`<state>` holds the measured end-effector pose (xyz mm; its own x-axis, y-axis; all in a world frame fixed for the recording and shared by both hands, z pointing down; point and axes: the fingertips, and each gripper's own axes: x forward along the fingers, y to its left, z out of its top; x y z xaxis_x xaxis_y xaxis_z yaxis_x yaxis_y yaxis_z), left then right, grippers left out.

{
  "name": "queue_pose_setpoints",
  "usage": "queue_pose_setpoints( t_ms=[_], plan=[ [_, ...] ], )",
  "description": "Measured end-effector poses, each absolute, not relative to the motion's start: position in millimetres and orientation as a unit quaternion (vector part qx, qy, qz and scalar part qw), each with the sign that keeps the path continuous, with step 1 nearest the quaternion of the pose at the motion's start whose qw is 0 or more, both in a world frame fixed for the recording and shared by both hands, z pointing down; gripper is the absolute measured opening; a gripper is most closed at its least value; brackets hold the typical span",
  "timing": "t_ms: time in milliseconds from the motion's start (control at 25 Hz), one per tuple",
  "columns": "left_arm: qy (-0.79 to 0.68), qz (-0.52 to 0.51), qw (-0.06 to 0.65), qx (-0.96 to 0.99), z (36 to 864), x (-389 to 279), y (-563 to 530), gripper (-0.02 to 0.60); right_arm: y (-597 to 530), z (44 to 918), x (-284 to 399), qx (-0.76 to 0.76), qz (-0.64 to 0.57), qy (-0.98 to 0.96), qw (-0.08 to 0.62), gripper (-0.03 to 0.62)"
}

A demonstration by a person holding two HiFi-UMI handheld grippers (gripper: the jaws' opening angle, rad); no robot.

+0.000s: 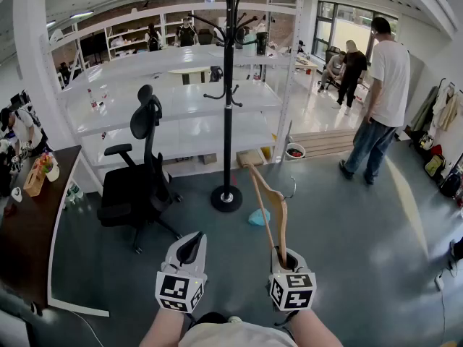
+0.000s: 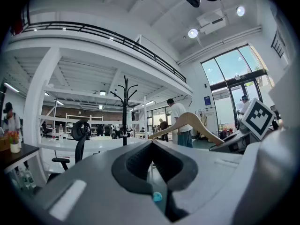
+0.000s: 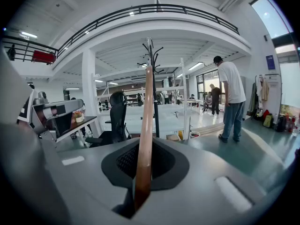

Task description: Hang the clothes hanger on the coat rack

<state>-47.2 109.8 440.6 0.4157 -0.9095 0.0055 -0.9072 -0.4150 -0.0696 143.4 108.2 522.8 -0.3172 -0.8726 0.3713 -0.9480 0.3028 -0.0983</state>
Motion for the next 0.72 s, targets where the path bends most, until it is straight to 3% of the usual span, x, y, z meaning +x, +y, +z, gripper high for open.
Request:
queue_pose_setpoints(
  t_ms=[720],
  plan=[
    [0.542, -0.024, 0.023, -0.839, 446.8, -41.9, 97.5, 0.000, 99.0, 535.0, 148.5, 0.567, 0.167, -0.797, 0.125, 0.040]
  ],
)
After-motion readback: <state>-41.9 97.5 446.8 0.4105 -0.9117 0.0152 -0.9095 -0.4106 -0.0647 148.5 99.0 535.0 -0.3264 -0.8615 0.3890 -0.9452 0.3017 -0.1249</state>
